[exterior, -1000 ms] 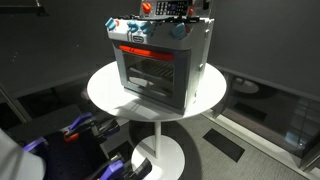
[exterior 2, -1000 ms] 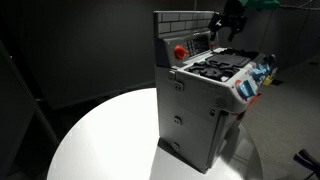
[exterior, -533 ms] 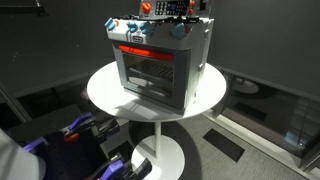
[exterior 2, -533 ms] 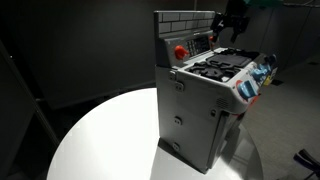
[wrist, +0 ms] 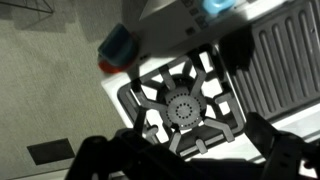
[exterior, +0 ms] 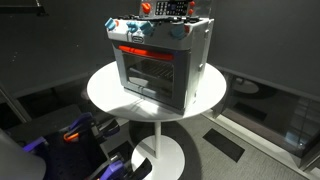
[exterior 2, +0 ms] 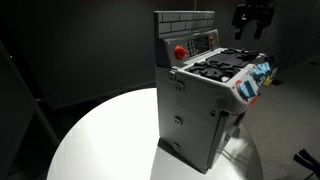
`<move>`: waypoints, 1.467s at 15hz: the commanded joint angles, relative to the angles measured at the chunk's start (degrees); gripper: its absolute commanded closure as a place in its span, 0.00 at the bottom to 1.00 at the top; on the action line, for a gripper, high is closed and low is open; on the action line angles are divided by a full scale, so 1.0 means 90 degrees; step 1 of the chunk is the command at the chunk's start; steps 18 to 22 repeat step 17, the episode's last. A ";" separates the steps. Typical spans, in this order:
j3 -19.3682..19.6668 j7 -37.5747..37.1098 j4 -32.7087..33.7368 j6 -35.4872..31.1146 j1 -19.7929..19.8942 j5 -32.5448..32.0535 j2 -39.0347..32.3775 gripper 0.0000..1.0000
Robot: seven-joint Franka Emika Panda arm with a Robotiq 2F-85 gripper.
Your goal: Push the right top button
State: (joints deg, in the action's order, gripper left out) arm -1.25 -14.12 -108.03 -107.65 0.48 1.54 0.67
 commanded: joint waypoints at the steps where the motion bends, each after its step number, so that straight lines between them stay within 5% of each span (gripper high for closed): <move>1: 0.0080 0.0494 -0.0516 0.0600 0.0003 -0.0056 0.0663 0.00; 9: 0.0116 0.1727 -0.1480 0.0670 -0.0006 -0.0628 0.1845 0.00; 22: 0.0100 0.1653 -0.1529 0.0798 -0.0020 -0.0551 0.1919 0.00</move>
